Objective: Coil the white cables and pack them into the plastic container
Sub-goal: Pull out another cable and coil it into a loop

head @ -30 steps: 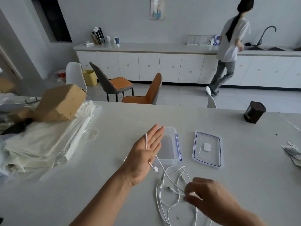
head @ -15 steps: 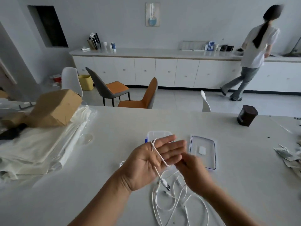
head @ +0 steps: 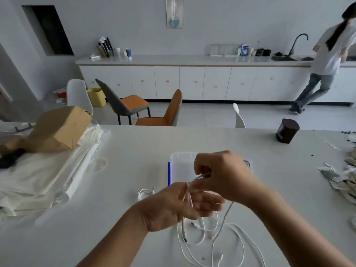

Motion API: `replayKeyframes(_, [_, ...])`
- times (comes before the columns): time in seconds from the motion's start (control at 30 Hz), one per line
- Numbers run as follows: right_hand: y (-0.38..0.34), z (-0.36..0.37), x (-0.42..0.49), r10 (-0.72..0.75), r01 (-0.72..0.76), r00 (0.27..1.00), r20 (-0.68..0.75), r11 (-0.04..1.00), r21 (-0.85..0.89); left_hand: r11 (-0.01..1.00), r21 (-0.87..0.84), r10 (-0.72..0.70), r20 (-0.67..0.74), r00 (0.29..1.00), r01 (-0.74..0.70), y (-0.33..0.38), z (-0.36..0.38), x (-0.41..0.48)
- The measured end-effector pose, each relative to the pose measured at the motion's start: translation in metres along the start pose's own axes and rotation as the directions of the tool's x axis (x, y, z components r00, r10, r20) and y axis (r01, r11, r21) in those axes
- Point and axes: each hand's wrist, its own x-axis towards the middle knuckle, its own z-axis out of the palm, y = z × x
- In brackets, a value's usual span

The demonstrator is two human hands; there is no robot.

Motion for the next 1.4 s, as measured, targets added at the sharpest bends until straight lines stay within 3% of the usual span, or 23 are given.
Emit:
replayKeyframes(0.1, [0.023,0.008,0.014,0.115,-0.115,0.993,0.021,0.924,0.364,0.998,-0.045,-0.039,0.106,0.994,0.044,0.010,0.004,-0.001])
replayKeyframes(0.17, [0.029,0.033,0.003,0.212,-0.275,0.961,0.176,0.678,0.682,0.989,-0.145,0.043,0.118,0.992,-0.025,0.010,0.005,-0.001])
replayKeyframes(0.2, [0.027,0.051,-0.009,0.237,-0.357,0.934,0.269,0.545,0.759,0.969,-0.230,0.110,0.090,0.990,-0.087,0.010,0.004,0.000])
replayKeyframes(0.23, [0.022,0.069,-0.023,0.266,-0.405,0.912,0.311,0.478,0.779,0.939,-0.309,0.166,0.034,0.986,-0.147,0.009,0.003,0.001])
replayKeyframes(0.33, [-0.002,0.096,-0.059,0.307,-0.494,0.869,0.387,0.531,0.689,0.848,-0.474,0.165,-0.187,0.968,-0.236,0.011,-0.006,0.003])
replayKeyframes(0.43, [-0.006,0.082,-0.078,0.337,-0.546,0.821,0.461,0.699,0.462,0.828,-0.461,0.106,-0.431,0.896,-0.320,0.011,-0.025,-0.007])
replayKeyframes(0.53, [-0.011,0.041,-0.077,0.248,-0.320,0.928,0.279,0.914,0.251,0.911,-0.360,0.015,-0.457,0.889,-0.201,0.008,-0.037,-0.010])
replayKeyframes(0.6, [-0.016,0.020,-0.062,0.020,-0.022,0.995,0.098,0.999,0.023,0.948,-0.311,-0.053,-0.356,0.933,-0.065,0.004,-0.027,-0.007])
replayKeyframes(0.63, [-0.019,0.014,-0.051,-0.080,0.080,0.996,0.031,0.997,-0.011,0.968,-0.249,-0.068,-0.290,0.955,-0.007,0.002,-0.019,-0.003])
replayKeyframes(0.7, [-0.018,0.012,-0.025,-0.128,0.129,0.991,-0.043,0.991,0.031,0.993,-0.109,-0.076,-0.200,0.977,0.054,0.002,-0.001,0.003])
replayKeyframes(0.77, [-0.002,0.016,-0.004,-0.007,0.027,0.993,-0.118,0.985,0.168,0.985,-0.132,-0.118,-0.055,0.992,0.110,0.003,0.009,0.004])
replayKeyframes(0.83, [0.020,0.028,0.001,0.160,-0.110,0.982,-0.095,0.910,0.400,0.959,-0.268,-0.086,0.045,0.995,0.095,0.006,0.009,0.001])
replayKeyframes(0.93, [0.023,0.064,-0.024,0.305,-0.247,0.951,0.041,0.679,0.691,0.891,-0.453,0.044,0.015,0.999,-0.033,0.010,0.004,-0.004])
replayKeyframes(1.03, [-0.001,0.093,-0.054,0.456,-0.377,0.884,0.107,0.558,0.739,0.827,-0.552,0.120,-0.011,0.993,-0.106,0.009,0.004,-0.007])
replayKeyframes(1.1, [-0.015,0.107,-0.069,0.438,-0.434,0.880,0.185,0.582,0.688,0.750,-0.635,0.162,-0.092,0.982,-0.183,0.012,0.001,-0.009])
replayKeyframes(1.13, [-0.020,0.111,-0.075,0.392,-0.437,0.893,0.221,0.641,0.631,0.734,-0.640,0.163,-0.157,0.974,-0.226,0.014,-0.001,-0.011])
replayKeyframes(1.2, [-0.023,0.107,-0.082,0.300,-0.375,0.925,0.233,0.815,0.442,0.793,-0.545,0.117,-0.305,0.945,-0.273,0.016,-0.008,-0.011])
replayKeyframes(1.27, [-0.019,0.087,-0.079,0.173,-0.181,0.982,0.070,0.974,0.136,0.893,-0.393,0.054,-0.391,0.919,-0.220,0.016,-0.011,-0.010])
replayKeyframes(1.33, [-0.015,0.050,-0.071,0.051,-0.056,0.997,-0.054,0.993,-0.107,0.962,-0.245,0.000,-0.431,0.902,-0.118,0.014,-0.013,-0.010])
replayKeyframes(1.4, [-0.008,0.017,-0.060,0.053,-0.043,0.997,0.053,0.984,-0.175,0.979,-0.195,-0.025,-0.432,0.901,-0.066,0.016,-0.015,-0.013])
